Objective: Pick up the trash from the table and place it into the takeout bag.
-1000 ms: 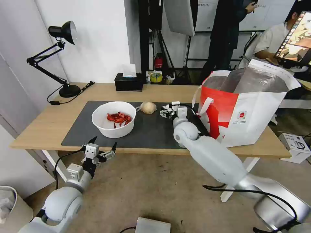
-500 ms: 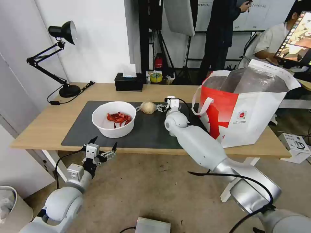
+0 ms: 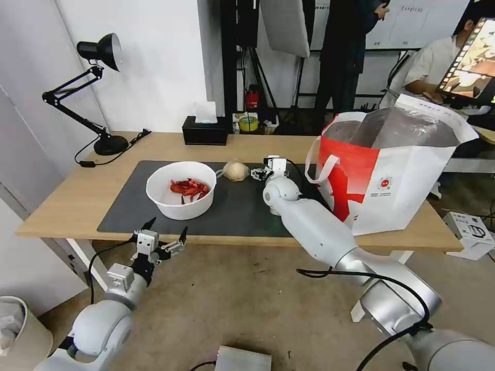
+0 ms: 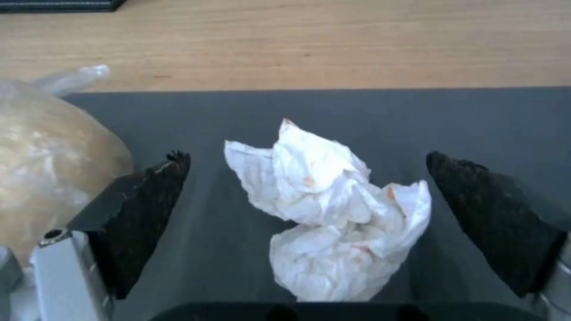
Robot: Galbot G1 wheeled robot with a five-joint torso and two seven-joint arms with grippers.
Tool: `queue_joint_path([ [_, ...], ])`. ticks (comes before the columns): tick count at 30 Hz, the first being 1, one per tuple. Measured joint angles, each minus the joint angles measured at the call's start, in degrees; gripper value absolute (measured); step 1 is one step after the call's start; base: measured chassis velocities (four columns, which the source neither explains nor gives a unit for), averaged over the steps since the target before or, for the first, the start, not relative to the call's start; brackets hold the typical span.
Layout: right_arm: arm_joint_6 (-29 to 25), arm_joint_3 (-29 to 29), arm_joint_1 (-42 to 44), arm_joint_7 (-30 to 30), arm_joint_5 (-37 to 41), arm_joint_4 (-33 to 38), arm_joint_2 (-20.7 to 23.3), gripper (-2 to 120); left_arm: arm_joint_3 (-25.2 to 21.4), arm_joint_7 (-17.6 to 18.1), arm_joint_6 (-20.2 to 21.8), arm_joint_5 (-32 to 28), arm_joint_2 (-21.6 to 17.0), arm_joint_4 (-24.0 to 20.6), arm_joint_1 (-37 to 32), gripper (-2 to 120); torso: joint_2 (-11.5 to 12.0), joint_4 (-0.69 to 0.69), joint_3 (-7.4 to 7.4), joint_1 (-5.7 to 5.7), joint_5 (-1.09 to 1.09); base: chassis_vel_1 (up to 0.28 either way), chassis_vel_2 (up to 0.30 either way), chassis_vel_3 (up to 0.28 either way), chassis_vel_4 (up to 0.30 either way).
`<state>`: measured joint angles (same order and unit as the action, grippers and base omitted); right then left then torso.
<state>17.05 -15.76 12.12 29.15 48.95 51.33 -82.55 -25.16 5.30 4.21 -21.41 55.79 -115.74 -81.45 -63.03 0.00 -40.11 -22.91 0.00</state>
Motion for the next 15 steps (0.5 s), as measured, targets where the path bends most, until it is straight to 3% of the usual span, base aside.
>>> queue_joint_path([
  [8, 0.1, 0.5, 0.4, 0.0, -0.4, -0.5, 0.1, 100, 0.3, -0.1, -0.1, 0.2, 0.2, -0.1, -0.2, 100, 0.0, 0.0, 0.0, 0.0, 0.0, 0.0, 0.0, 0.0, 0.0],
  [15, 0.0, 1.1, 0.9, 0.1, 0.7, -0.7, 0.1, 80, 0.2, -0.1, -0.2, 0.2, 0.0, -0.1, -0.1, 100, 0.0, 0.0, 0.01, 0.0, 0.0, 0.0, 0.0, 0.0, 0.0],
])
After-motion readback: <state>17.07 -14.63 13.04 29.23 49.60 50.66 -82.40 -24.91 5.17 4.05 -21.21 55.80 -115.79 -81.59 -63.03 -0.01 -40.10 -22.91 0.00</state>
